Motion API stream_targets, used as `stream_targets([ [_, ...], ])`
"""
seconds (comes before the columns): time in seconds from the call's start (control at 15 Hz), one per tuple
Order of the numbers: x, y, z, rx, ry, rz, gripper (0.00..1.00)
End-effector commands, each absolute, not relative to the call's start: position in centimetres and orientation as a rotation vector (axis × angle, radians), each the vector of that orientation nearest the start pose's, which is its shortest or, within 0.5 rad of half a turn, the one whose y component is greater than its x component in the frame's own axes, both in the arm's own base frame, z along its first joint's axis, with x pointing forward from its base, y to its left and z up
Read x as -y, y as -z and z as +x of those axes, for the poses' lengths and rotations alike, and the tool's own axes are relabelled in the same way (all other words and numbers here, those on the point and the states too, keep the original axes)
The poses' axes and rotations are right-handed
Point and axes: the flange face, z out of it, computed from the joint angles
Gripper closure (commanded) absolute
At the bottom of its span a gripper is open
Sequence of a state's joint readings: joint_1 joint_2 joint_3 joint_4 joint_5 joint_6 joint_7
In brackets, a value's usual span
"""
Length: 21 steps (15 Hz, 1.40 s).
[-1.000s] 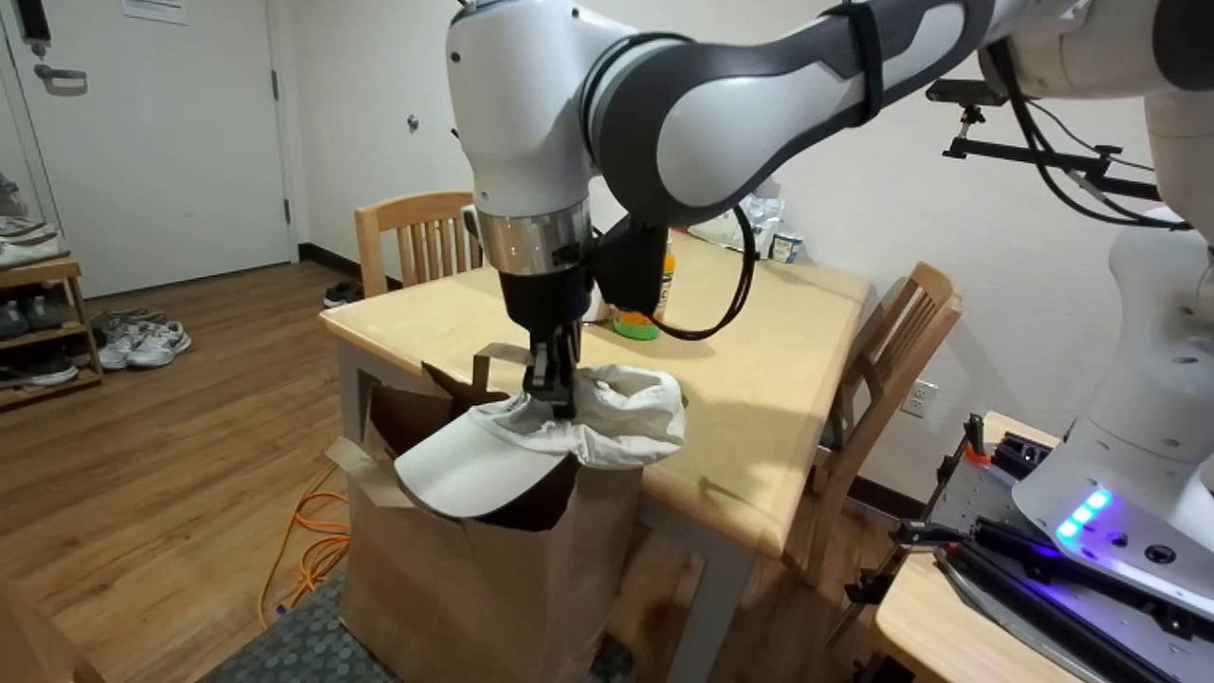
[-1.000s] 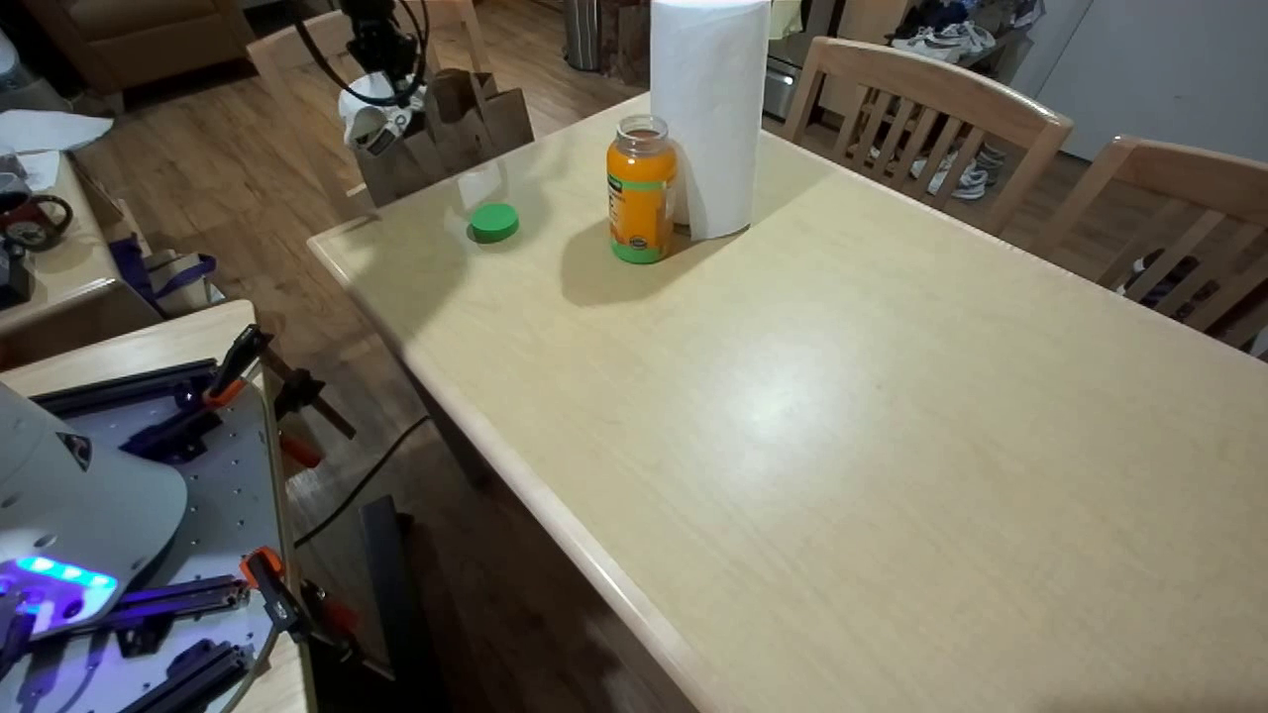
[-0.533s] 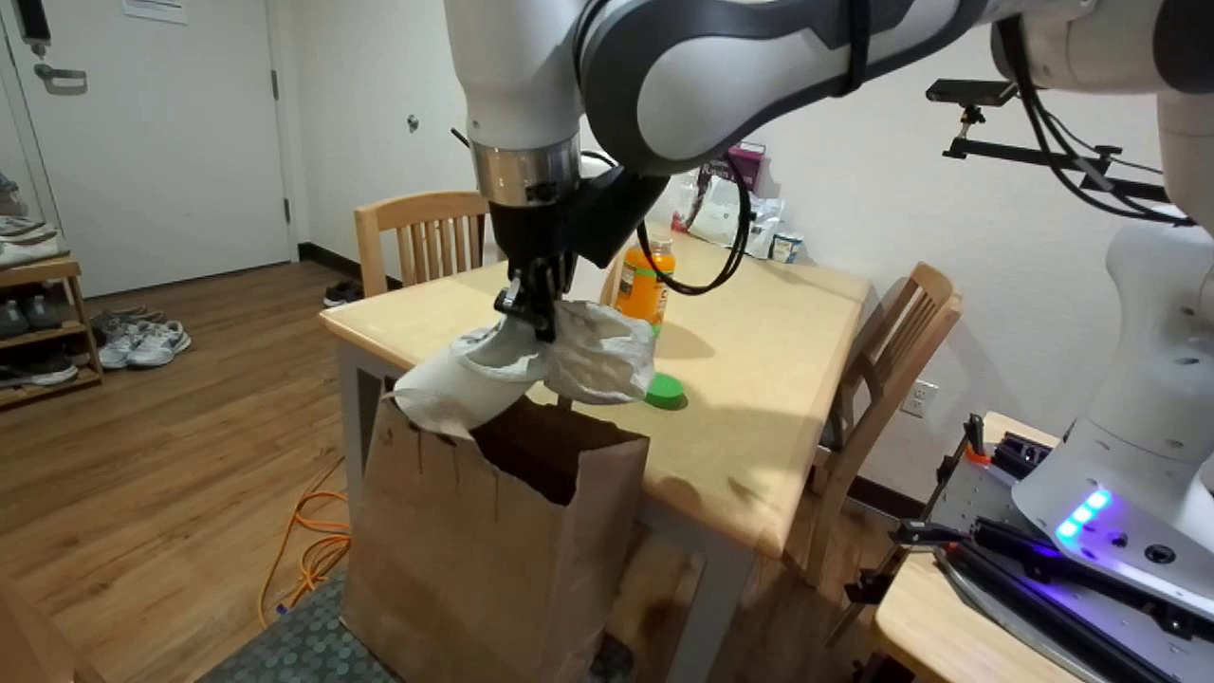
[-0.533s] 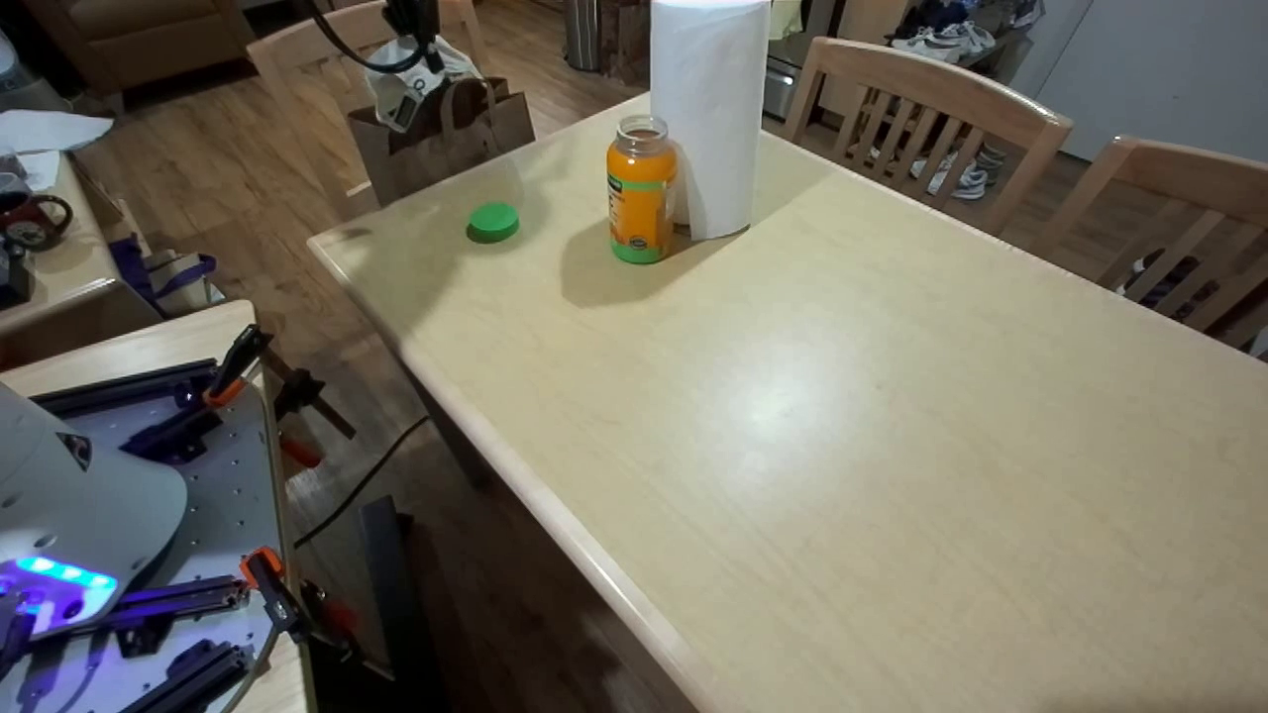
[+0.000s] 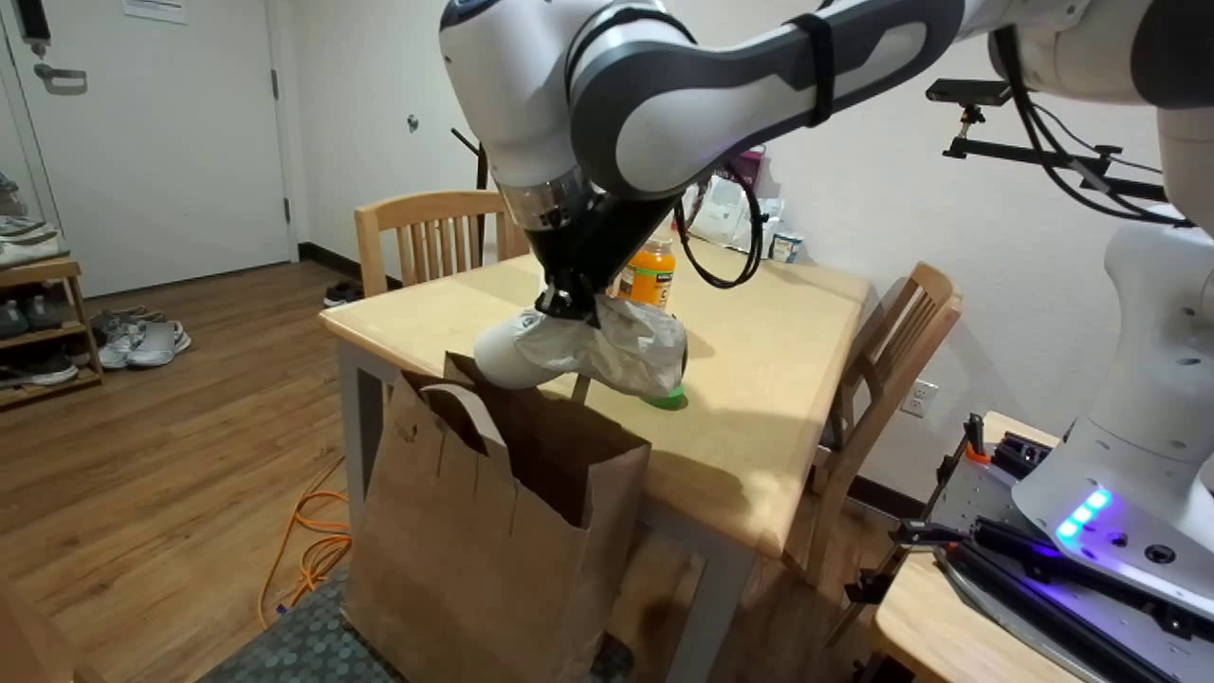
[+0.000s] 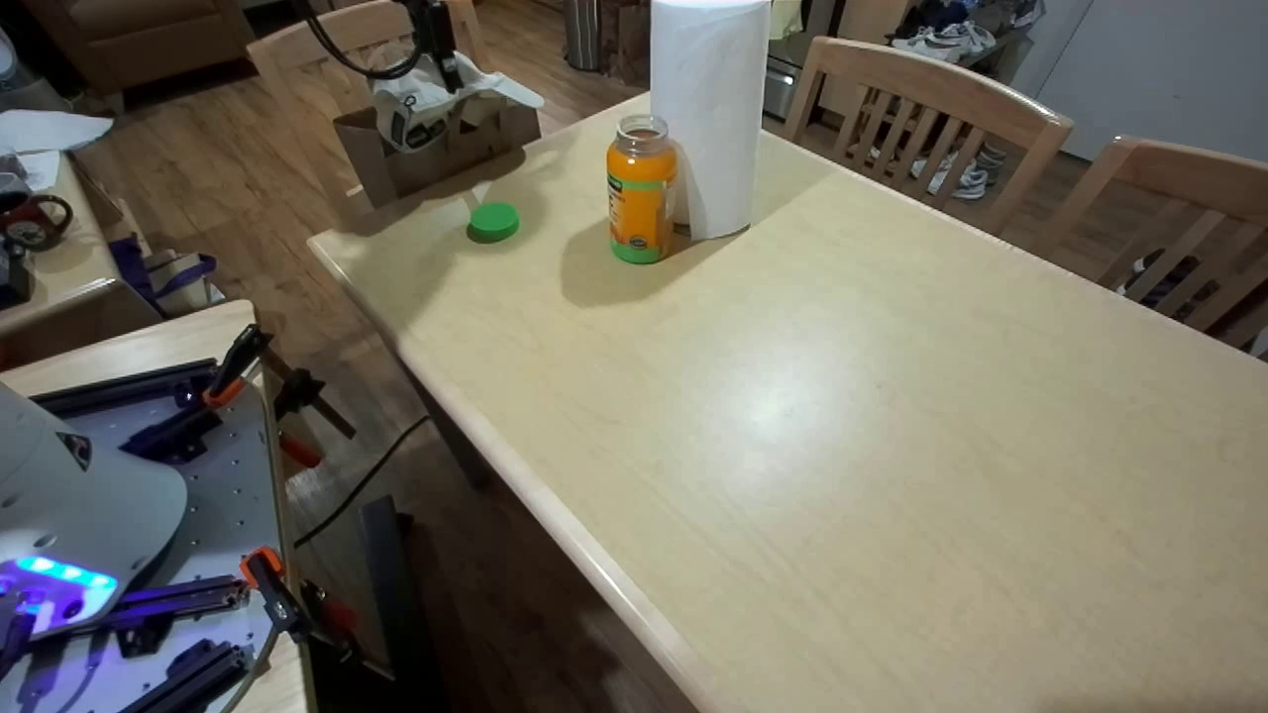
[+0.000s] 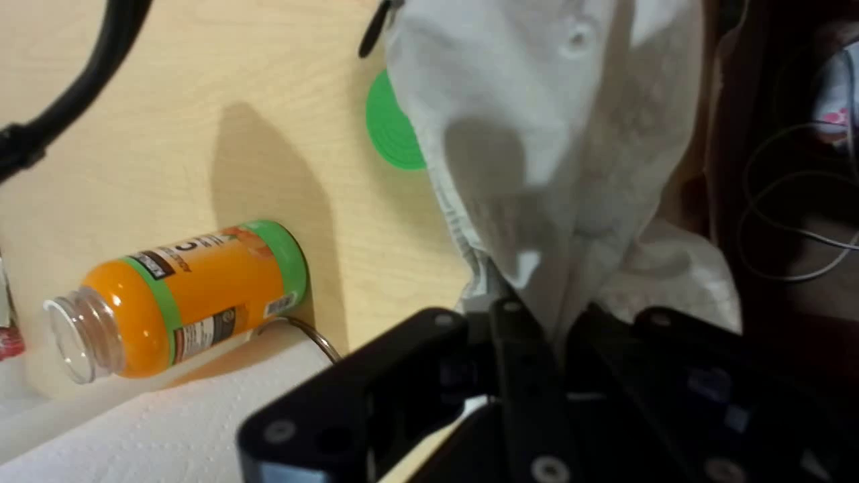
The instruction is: Put the cap in the bag
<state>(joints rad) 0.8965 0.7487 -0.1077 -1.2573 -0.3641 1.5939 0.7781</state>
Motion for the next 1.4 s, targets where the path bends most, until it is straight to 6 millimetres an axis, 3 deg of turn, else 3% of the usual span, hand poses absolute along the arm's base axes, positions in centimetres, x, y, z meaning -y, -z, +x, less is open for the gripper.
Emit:
stream_targets([
  [0.0, -47.9, -28.8, 50.6, -0.051, -0.004, 2.456, 0.95],
  [0.27, -48.7, -27.6, 49.6, -0.047, 0.014, 2.404, 0.95],
  [0.67, -53.7, -28.0, 45.5, -0.198, -0.002, 2.455, 0.95],
  [0.87, -55.5, -26.9, 43.7, -0.245, -0.01, 2.426, 0.95],
  [1.33, -55.6, -22.5, 43.8, -0.277, 0.065, 2.351, 0.96],
])
